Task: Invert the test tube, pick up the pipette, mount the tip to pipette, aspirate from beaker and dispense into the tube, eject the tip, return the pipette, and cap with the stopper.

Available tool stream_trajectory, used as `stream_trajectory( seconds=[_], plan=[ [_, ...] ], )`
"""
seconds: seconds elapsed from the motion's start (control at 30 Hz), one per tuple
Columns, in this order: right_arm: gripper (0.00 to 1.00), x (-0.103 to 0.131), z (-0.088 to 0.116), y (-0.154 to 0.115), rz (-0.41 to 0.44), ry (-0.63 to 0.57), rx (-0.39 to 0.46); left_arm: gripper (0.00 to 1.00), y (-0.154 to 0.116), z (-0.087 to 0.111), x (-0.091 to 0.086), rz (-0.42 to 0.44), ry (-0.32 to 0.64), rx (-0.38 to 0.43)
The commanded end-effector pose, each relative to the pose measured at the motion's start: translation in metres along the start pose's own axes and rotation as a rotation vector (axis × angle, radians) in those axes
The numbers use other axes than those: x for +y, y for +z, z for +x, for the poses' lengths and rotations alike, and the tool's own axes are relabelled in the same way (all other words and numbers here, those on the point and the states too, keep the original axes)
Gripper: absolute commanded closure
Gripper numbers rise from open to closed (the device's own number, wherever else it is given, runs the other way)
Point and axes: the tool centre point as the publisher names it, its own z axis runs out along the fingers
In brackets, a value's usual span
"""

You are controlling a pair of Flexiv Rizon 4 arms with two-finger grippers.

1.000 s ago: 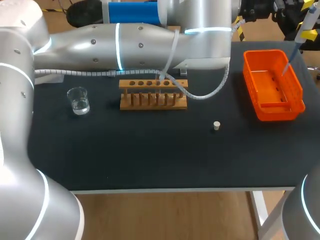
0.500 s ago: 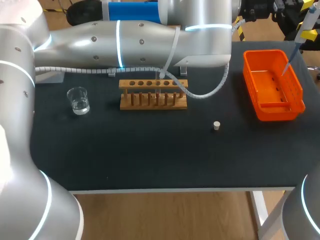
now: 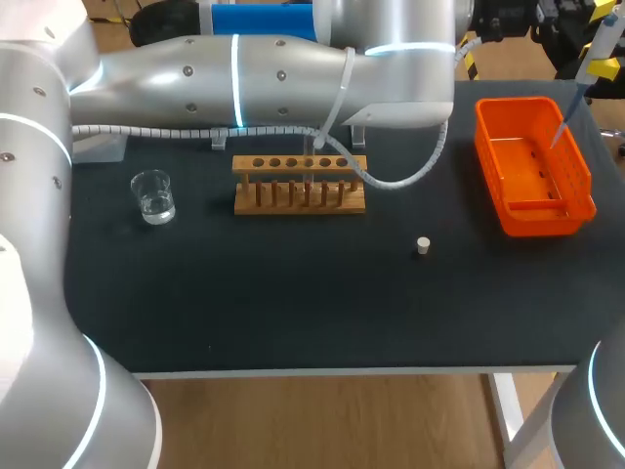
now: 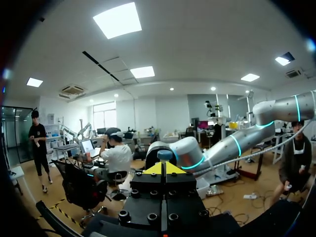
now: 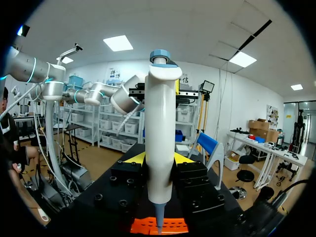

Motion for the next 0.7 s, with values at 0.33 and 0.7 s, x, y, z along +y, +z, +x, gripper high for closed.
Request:
stream_trajectory(
  seconds=[0.33,0.7],
  plan=[
    [1.0,0.0013,0.0001,-0.0003,0.002,-0.001,0.0,1.0,0.0047,-0.0009,0.0031,0.001,-0.003,0.002],
    [1.0,0.0013,0.0001,-0.0003,0.002,-0.001,0.0,1.0,0.0054,0.0004,0.0041,-0.003,0.002,0.008]
  ],
)
